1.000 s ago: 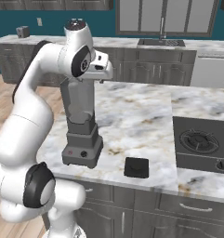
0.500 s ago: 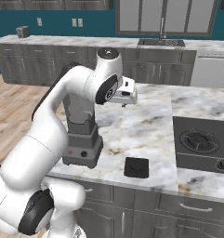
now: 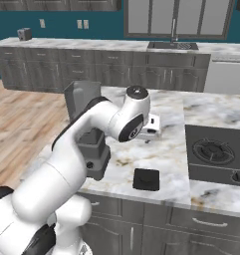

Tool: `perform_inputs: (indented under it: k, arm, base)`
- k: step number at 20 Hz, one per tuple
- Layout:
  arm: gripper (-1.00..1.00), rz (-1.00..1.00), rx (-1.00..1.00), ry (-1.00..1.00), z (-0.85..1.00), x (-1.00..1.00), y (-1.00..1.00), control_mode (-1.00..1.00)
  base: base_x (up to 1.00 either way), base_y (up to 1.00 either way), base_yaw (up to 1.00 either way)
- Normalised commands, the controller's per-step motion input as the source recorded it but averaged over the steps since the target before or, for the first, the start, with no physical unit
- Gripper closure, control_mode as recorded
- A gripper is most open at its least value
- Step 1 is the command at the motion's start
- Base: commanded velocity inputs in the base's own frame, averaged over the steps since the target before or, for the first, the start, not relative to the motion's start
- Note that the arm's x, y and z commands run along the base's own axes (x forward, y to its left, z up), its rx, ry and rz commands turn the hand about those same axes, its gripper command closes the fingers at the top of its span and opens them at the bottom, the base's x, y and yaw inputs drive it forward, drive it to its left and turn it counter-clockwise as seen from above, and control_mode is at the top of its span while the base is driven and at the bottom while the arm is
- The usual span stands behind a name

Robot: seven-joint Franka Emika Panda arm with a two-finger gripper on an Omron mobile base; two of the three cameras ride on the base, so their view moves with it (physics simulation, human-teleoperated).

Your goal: Open the blender lid, put the peach in the blender, close the lid, and start the blender.

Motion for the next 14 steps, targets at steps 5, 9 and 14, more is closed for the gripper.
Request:
perform_inputs:
  k: [5, 9, 14]
  arm:
    - [-1.00, 0.00, -0.02, 0.13, -0.84, -0.08, -0.24, -1.00]
    - [-1.00, 0.00, -0.04, 0.13, -0.78, 0.00, -0.14, -1.00]
    - [-1.00, 0.00, -0.03, 0.10, -0.63, 0.00, -0.14, -1.00]
  base:
    - [0.00, 0.00, 0.00]
    - [0.00, 0.00, 0.00]
    - [0.00, 0.00, 0.00]
